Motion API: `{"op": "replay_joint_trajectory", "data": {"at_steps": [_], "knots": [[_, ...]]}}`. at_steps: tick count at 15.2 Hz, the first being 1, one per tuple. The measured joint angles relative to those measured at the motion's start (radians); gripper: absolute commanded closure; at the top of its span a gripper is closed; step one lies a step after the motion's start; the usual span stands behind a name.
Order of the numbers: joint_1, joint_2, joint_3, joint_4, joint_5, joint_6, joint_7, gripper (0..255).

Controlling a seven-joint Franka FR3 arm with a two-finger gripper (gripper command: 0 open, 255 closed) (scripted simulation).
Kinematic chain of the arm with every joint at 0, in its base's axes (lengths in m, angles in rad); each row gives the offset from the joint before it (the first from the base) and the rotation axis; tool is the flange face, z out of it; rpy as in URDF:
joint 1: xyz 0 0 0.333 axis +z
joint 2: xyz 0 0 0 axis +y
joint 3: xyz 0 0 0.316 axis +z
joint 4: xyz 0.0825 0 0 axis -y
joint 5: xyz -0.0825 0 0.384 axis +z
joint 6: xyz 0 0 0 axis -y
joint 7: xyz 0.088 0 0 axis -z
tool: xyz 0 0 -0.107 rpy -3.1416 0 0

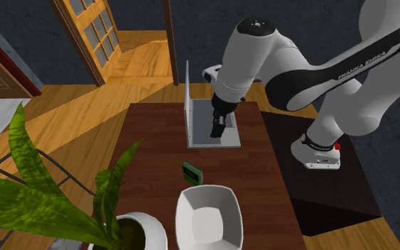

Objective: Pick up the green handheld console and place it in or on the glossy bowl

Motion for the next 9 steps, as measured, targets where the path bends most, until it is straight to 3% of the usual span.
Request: {"op": "replay_joint_trajectory", "data": {"at_steps": [5, 9], "knots": [[-0.023, 0.204, 0.079, 0.08, -0.109, 0.097, 0.165, 0], [-0.014, 0.381, 0.109, 0.179, -0.24, 0.136, 0.316, 0]]}}
